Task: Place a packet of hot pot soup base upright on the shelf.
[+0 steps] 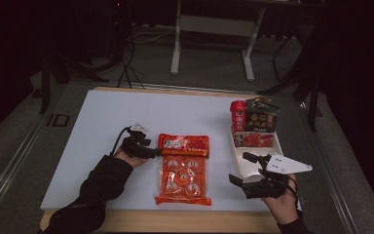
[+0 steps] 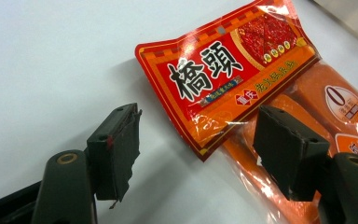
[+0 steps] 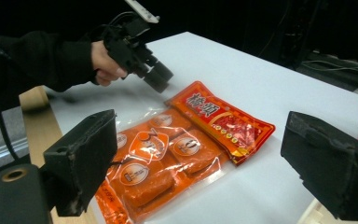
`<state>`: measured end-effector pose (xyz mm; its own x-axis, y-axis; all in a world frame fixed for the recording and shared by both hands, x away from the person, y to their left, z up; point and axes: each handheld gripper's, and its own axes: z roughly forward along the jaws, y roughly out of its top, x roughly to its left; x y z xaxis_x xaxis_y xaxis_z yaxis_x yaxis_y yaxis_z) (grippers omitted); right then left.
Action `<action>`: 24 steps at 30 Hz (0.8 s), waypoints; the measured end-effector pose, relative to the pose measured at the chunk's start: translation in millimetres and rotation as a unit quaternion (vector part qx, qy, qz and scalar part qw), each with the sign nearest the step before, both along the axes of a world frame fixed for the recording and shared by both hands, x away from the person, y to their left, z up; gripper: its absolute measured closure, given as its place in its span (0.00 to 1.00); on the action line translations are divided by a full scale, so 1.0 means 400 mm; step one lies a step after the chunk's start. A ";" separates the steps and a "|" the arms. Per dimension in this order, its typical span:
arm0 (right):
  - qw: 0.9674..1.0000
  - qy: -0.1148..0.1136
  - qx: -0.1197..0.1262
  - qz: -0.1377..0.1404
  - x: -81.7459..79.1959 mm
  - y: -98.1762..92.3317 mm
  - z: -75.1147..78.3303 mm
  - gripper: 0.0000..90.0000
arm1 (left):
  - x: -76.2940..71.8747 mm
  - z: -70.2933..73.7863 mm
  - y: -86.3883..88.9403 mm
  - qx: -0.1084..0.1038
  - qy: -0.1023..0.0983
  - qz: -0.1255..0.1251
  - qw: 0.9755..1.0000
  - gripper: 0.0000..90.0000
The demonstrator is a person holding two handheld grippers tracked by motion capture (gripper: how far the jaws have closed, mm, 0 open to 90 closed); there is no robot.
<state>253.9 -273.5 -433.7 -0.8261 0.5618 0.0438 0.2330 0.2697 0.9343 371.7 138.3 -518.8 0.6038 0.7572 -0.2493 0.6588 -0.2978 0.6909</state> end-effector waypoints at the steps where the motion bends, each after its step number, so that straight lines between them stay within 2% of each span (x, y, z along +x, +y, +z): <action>1: 1.000 -0.004 -0.001 -0.005 -0.002 0.003 -0.001 0.12 | 0.005 -0.003 -0.001 0.002 0.002 0.001 1.000 0.35; 5: 1.000 -0.001 -0.008 0.003 -0.003 0.012 -0.006 0.12 | 0.019 -0.015 -0.004 -0.001 0.007 0.001 1.000 0.35; 12: 1.000 0.007 -0.018 0.018 -0.005 0.027 -0.016 0.13 | 0.033 -0.038 -0.020 0.010 0.007 -0.005 1.000 0.37; 13: 1.000 0.006 -0.020 0.019 -0.005 0.030 -0.018 0.13 | 0.036 -0.041 -0.022 0.007 0.010 -0.007 1.000 0.37; 14: 1.000 0.008 -0.021 0.023 -0.006 0.033 -0.020 0.13 | 0.040 -0.044 -0.024 0.015 0.009 -0.005 1.000 0.37; 17: 0.999 0.006 -0.029 0.025 -0.009 0.041 -0.023 0.13 | 0.048 -0.054 -0.030 0.017 0.015 -0.006 1.000 0.40; 21: 0.999 0.006 -0.028 0.026 -0.011 0.039 -0.021 0.13 | 0.058 -0.059 -0.034 -0.008 0.026 -0.008 1.000 0.45; 24: 0.999 0.008 -0.023 0.025 -0.009 0.035 -0.021 0.15 | 0.065 -0.060 -0.039 -0.008 0.025 -0.013 1.000 0.49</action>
<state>250.3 -259.6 -442.0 -0.8527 0.5214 0.0324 0.2326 0.3235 0.9172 397.6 122.8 -542.7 0.6101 0.7368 -0.2914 0.6849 -0.3054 0.6615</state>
